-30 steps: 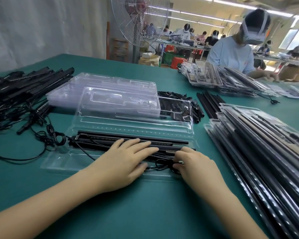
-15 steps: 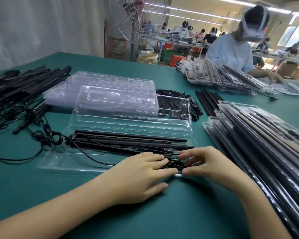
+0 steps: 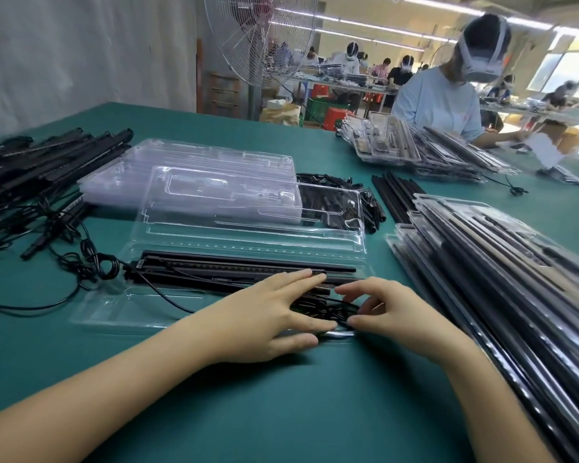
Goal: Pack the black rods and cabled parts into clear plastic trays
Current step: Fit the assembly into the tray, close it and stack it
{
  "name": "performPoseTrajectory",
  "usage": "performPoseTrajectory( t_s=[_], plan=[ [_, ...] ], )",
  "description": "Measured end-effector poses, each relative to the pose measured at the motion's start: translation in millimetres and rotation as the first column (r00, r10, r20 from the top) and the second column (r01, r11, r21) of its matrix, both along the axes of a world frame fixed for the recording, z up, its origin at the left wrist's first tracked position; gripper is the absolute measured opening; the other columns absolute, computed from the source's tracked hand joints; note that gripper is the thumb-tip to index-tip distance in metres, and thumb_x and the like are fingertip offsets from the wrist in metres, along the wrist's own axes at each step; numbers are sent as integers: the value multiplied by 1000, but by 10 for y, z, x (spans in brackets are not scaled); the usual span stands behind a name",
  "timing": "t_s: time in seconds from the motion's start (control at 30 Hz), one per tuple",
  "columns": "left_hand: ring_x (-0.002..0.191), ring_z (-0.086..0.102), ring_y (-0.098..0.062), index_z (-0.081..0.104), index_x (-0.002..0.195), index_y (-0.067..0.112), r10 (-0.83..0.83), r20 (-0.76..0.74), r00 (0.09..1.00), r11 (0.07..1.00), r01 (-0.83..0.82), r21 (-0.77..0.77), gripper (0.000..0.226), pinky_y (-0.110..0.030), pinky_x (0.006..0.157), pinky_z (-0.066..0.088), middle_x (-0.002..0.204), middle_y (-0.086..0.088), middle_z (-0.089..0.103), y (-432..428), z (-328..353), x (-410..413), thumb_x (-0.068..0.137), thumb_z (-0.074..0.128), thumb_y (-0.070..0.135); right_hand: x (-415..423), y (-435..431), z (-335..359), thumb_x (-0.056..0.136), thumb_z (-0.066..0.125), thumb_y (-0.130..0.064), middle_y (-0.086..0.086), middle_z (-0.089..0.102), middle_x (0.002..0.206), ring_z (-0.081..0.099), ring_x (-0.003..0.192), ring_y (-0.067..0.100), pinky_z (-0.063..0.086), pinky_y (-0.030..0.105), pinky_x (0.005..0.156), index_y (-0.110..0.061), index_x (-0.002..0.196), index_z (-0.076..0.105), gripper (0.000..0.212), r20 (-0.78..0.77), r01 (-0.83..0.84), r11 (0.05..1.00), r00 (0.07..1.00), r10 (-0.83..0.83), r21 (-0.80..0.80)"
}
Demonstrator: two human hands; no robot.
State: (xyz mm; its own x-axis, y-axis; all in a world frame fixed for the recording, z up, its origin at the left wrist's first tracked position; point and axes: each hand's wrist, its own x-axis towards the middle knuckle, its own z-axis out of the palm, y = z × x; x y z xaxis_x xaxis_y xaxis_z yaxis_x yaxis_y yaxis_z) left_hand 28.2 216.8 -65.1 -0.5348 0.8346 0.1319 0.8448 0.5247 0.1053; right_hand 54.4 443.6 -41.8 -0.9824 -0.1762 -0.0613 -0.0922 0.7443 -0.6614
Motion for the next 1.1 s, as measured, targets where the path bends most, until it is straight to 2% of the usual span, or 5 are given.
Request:
performPoseTrajectory(
  t_s=[0.17, 0.37, 0.8, 0.93, 1.1],
  plan=[
    [144, -8, -1, 20, 141, 56, -8, 89, 996, 997, 16, -80, 45, -21, 116, -8, 159, 9, -3, -19, -76, -27, 96, 23, 56, -11, 11, 19, 78, 74, -12, -15, 62, 101, 59, 81, 0, 46, 9, 74, -40, 106, 60, 42, 30, -7, 1000, 1000, 7, -3],
    [143, -1, 3, 27, 143, 49, 3, 115, 993, 997, 6, -75, 47, -23, 117, 10, 157, 17, 1, -39, -55, -65, 96, 24, 57, -30, 12, 17, 73, 78, -10, -13, 64, 99, 59, 84, 2, 48, 16, 76, -34, 107, 63, 44, 48, 36, 999, 998, -35, -25],
    [143, -2, 3, 26, 145, 46, -25, 86, 996, 998, 30, -57, 52, -11, 111, -6, 150, 25, -8, -39, -72, -61, 94, 21, 59, -84, -104, -5, 71, 77, -18, -15, 52, 93, 53, 74, -2, 39, 7, 61, -33, 101, 61, 37, -17, 67, 986, 998, -66, 151],
    [143, -1, 3, 25, 144, 47, -26, 98, 995, 998, 32, -53, 52, -12, 112, -4, 150, 26, -7, -35, -71, -65, 94, 22, 60, -109, -150, 18, 71, 77, -22, -10, 52, 95, 52, 78, 6, 40, 19, 68, -30, 103, 60, 37, -8, 59, 974, 998, -59, 217],
    [143, 1, 2, 24, 143, 50, -33, 101, 994, 999, 36, -34, 49, -14, 113, -1, 155, 22, 0, -36, -74, -62, 96, 24, 58, -147, -182, 14, 66, 82, -34, -13, 47, 88, 47, 72, -2, 37, 20, 65, -31, 95, 54, 41, -5, 55, 964, 998, -56, 259]
  ],
)
